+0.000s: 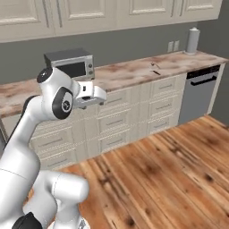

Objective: Organize the utensils by type. Pick up the wooden spoons from the counter and place them in the open cabinet. Then pick up the metallic utensils from the counter and place them in the open drawer.

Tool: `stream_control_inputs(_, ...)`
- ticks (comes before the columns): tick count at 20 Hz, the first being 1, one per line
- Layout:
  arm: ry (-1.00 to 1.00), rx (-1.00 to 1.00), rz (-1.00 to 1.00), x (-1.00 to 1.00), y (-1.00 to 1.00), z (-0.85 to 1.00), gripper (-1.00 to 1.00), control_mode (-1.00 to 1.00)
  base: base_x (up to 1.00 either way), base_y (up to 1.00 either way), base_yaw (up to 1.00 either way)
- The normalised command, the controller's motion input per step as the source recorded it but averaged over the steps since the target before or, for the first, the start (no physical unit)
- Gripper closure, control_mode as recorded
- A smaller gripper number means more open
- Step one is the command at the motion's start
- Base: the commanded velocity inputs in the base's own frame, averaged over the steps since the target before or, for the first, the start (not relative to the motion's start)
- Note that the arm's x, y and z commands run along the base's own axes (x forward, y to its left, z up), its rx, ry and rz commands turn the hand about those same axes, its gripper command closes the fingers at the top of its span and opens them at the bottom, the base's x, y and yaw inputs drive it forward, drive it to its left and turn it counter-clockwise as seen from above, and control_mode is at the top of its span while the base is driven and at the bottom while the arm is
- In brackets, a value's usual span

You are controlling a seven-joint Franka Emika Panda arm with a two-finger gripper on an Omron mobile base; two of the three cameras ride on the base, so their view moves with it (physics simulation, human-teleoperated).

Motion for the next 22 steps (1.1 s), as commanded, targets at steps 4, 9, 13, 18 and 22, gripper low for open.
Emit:
stream_control_inputs(4,0.0,0.0,0.0,0.0,0.0,0.0,-1.0,1.0,1.0,-0.29,0.07)
stream_control_inputs(9,0.0,0.0,0.0,0.0,0.0,0.0,-1.0,1.0,1.0,-0.35,0.17)
stream_control_inputs(13,0.0,0.0,0.0,0.0,0.0,0.0,-1.0,1.0,0.93,-0.37,0.22)
stream_control_inputs(18,0.0,0.0,0.0,0.0,0.0,0.0,-1.0,1.0,0.88,-0.38,0.26)
stream_control_inputs(22,0.0,0.0,0.0,0.0,0.0,0.0,-1.0,1.0,0.82,-0.4,0.32)
